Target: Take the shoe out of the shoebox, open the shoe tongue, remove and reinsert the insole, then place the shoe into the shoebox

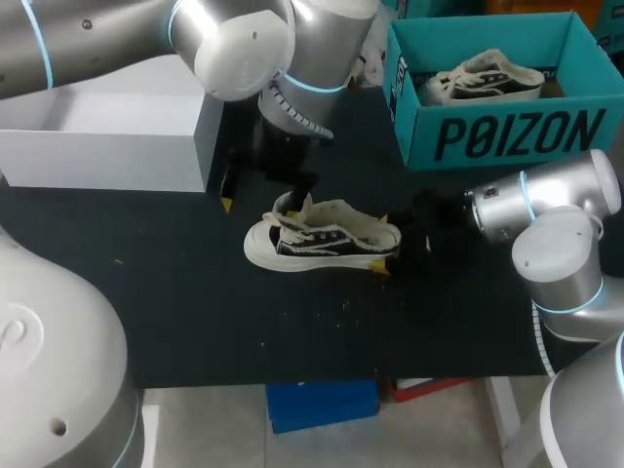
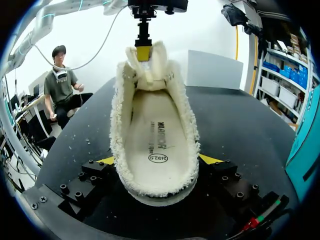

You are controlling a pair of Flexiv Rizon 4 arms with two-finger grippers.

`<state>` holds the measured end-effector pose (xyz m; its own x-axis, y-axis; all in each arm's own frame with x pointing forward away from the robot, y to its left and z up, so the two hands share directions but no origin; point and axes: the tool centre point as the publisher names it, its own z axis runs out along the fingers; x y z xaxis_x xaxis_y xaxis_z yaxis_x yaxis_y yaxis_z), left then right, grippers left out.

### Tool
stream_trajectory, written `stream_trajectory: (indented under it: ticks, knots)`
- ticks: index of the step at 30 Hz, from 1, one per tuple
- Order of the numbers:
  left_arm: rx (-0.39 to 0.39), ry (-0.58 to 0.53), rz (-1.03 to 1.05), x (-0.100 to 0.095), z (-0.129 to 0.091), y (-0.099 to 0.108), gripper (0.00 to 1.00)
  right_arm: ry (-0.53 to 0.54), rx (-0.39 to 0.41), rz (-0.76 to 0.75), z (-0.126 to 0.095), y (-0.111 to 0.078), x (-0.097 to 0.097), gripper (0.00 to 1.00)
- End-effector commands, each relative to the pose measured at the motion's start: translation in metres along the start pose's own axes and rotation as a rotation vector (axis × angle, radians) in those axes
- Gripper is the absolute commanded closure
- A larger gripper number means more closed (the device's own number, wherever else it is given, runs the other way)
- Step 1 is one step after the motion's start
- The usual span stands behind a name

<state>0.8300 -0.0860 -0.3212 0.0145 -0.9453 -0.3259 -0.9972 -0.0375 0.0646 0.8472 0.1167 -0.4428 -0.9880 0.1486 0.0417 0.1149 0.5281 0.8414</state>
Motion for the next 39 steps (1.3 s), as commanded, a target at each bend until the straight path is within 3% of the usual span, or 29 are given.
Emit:
stream_trajectory:
  ticks: [1,11,19,28,32,34,35,36,37,39]
  knots:
    - [-0.004,0.020,-0.010,-0.010,0.009,0.002,0.00,-0.002,0.001,0.001,0.002,-0.001,0.000,1.00]
    - [-0.038,0.028,-0.030,-0.017,0.026,0.003,0.00,-0.002,0.001,0.001,0.002,-0.001,0.000,1.00]
    - [-0.041,0.036,-0.045,-0.023,0.026,0.002,0.00,-0.002,0.001,0.001,0.002,-0.001,0.000,1.00]
    - [0.042,0.083,0.053,-0.027,-0.012,-0.003,0.00,-0.002,0.001,0.001,0.002,-0.001,0.000,1.00]
    - [0.151,0.172,0.347,-0.012,-0.034,-0.006,0.00,-0.002,0.001,0.001,0.002,-0.001,0.000,1.00]
    - [0.212,0.150,0.541,0.000,-0.042,-0.006,0.00,-0.002,0.001,0.001,0.002,-0.001,0.000,1.00]
    - [0.226,0.213,0.682,0.007,-0.046,-0.004,0.56,-0.002,0.001,0.001,0.002,-0.001,0.000,1.00]
    - [0.238,0.267,0.799,0.012,-0.050,-0.003,0.82,-0.002,0.001,0.001,0.002,-0.001,0.000,1.00]
    - [0.243,0.259,0.903,0.019,-0.053,-0.002,1.00,-0.002,0.001,0.001,0.002,-0.001,0.000,1.00]
    - [0.185,0.306,1.202,0.033,-0.055,0.003,1.00,-0.002,0.001,0.001,0.002,-0.001,0.000,1.00]
